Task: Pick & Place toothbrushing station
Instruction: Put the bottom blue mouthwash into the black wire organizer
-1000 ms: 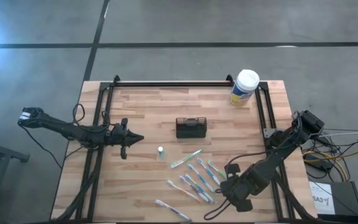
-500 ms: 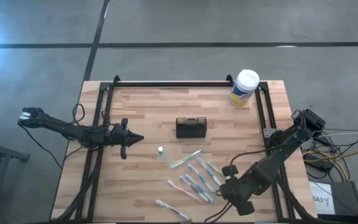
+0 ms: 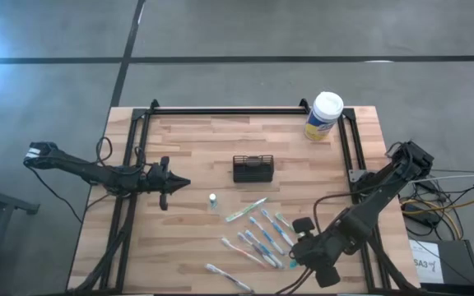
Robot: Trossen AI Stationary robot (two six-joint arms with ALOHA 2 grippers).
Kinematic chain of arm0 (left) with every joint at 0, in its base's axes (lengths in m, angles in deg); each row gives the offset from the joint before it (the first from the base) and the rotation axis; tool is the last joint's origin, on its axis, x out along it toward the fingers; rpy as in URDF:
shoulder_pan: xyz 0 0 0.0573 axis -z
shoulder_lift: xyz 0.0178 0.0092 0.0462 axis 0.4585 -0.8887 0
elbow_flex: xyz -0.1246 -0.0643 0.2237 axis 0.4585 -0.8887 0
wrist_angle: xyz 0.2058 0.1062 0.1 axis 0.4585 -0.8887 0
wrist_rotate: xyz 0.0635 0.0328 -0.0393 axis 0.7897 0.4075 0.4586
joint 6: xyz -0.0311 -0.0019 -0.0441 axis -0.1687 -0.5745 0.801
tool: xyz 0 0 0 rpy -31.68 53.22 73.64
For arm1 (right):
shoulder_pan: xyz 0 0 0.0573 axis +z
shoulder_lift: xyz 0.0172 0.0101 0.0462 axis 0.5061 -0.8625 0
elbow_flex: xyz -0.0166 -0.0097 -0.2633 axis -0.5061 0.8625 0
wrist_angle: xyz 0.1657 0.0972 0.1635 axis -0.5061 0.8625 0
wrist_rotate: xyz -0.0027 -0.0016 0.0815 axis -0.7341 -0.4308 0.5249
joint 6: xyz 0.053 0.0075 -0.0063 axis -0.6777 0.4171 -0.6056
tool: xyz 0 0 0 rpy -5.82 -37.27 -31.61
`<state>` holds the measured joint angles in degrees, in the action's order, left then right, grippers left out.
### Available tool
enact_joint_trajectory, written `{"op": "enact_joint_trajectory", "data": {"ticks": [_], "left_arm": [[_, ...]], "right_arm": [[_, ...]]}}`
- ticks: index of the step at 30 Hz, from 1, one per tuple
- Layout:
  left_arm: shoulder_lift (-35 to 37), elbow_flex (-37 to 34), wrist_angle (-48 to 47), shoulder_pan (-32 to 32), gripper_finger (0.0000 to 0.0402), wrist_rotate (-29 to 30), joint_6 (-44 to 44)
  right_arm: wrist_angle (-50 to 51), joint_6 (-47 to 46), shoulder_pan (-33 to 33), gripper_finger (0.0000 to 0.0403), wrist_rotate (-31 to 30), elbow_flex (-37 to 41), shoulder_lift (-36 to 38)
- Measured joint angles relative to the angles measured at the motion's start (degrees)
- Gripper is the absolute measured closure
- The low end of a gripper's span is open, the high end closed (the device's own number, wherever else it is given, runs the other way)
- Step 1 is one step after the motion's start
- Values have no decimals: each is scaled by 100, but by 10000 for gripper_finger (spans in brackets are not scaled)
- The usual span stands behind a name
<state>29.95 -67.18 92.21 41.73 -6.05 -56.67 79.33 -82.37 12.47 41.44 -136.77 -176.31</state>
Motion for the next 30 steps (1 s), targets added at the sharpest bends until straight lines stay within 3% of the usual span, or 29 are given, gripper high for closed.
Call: {"op": "enact_joint_trajectory", "data": {"ticks": [20, 23, 30], "left_arm": [[0, 0, -2, 0, 394, 2, 0], [1, 0, -2, 0, 394, 112, 0], [0, 0, -2, -2, 394, 328, 395]], "right_arm": [[3, 317, 2, 311, -21, -77, 29], [-294, 740, 4, 311, -649, -78, 149], [-284, 813, -152, 311, -1291, -233, 699]]}}
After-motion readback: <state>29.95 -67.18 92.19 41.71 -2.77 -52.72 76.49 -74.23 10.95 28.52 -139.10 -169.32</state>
